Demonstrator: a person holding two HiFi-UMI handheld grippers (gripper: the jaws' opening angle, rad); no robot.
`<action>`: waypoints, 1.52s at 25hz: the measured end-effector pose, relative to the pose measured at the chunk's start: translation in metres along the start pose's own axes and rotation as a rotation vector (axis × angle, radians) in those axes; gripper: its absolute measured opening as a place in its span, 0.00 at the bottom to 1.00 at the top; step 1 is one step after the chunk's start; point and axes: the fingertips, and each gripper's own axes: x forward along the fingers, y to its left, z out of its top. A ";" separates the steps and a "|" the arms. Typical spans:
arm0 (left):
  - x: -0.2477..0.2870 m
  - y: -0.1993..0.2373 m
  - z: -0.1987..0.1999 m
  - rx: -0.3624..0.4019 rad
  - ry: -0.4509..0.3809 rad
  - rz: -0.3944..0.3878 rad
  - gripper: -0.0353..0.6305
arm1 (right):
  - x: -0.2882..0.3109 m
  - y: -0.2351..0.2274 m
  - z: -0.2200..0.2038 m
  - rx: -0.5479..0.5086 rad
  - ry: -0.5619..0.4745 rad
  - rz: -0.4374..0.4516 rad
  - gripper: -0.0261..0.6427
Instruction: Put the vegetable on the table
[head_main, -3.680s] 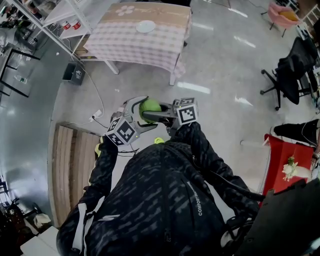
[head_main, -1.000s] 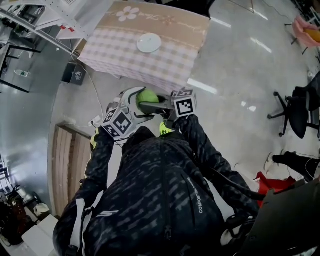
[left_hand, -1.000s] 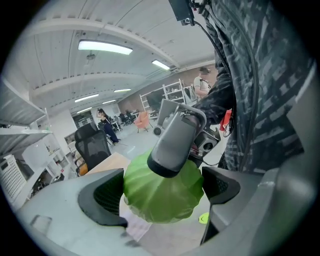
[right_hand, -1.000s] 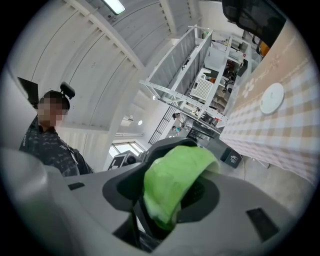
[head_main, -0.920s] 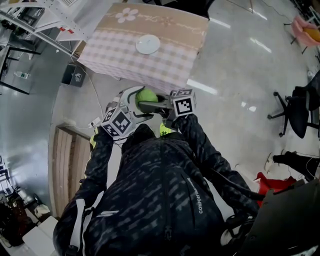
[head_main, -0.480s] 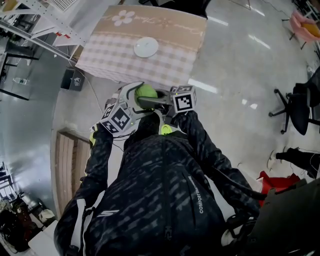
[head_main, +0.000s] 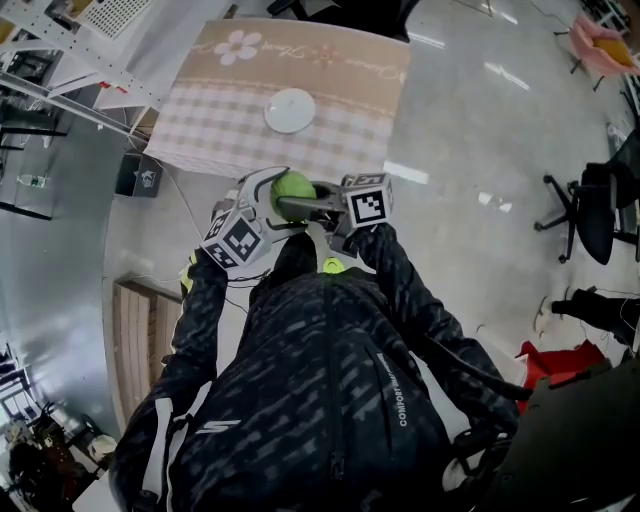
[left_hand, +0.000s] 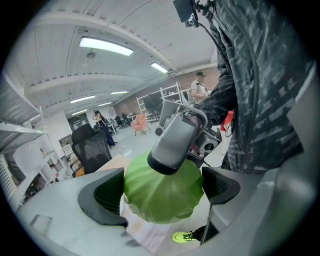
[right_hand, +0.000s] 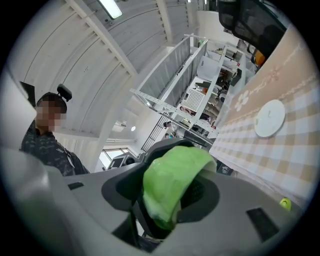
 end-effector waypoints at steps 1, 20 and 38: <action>0.001 0.004 -0.001 -0.001 -0.003 -0.006 0.76 | 0.001 -0.004 0.004 0.004 -0.004 -0.007 0.31; 0.013 0.115 -0.050 -0.026 -0.022 -0.072 0.76 | 0.040 -0.096 0.077 0.012 0.007 -0.127 0.39; 0.055 0.169 -0.104 -0.055 0.052 -0.147 0.76 | 0.021 -0.178 0.100 0.118 -0.070 -0.284 0.34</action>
